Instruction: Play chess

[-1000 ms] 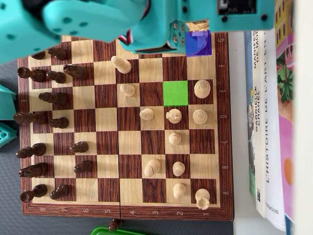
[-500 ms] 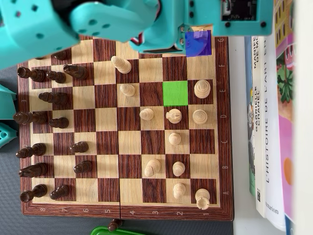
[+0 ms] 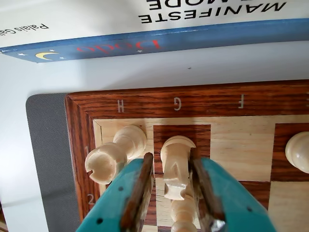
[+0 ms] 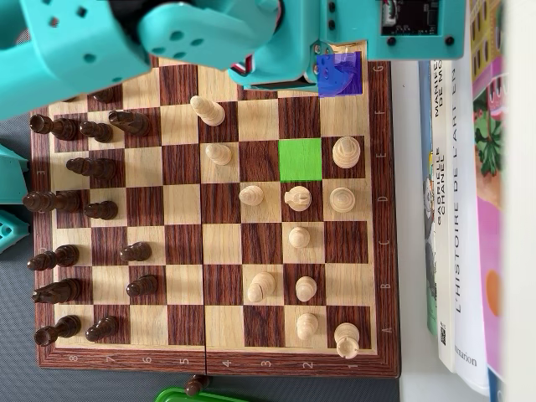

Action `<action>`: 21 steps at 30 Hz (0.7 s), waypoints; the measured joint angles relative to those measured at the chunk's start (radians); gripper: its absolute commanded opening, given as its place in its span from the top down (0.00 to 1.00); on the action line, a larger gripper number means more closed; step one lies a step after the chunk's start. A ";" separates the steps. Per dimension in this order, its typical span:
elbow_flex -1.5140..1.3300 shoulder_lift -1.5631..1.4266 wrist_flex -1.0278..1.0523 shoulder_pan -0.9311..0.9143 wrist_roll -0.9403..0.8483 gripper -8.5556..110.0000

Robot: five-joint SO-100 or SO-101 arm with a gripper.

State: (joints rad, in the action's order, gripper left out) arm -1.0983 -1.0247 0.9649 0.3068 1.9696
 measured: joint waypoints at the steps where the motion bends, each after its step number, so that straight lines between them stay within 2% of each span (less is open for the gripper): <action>1: 0.000 0.000 0.000 0.000 0.000 0.83; 6: 0.000 0.000 0.000 -0.003 0.000 0.83; 13: 0.000 0.000 0.000 -0.003 0.000 0.88; 21: 0.000 0.000 0.000 -0.003 0.000 0.89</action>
State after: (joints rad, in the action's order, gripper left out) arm -1.0983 -1.0247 0.9649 0.3037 1.9696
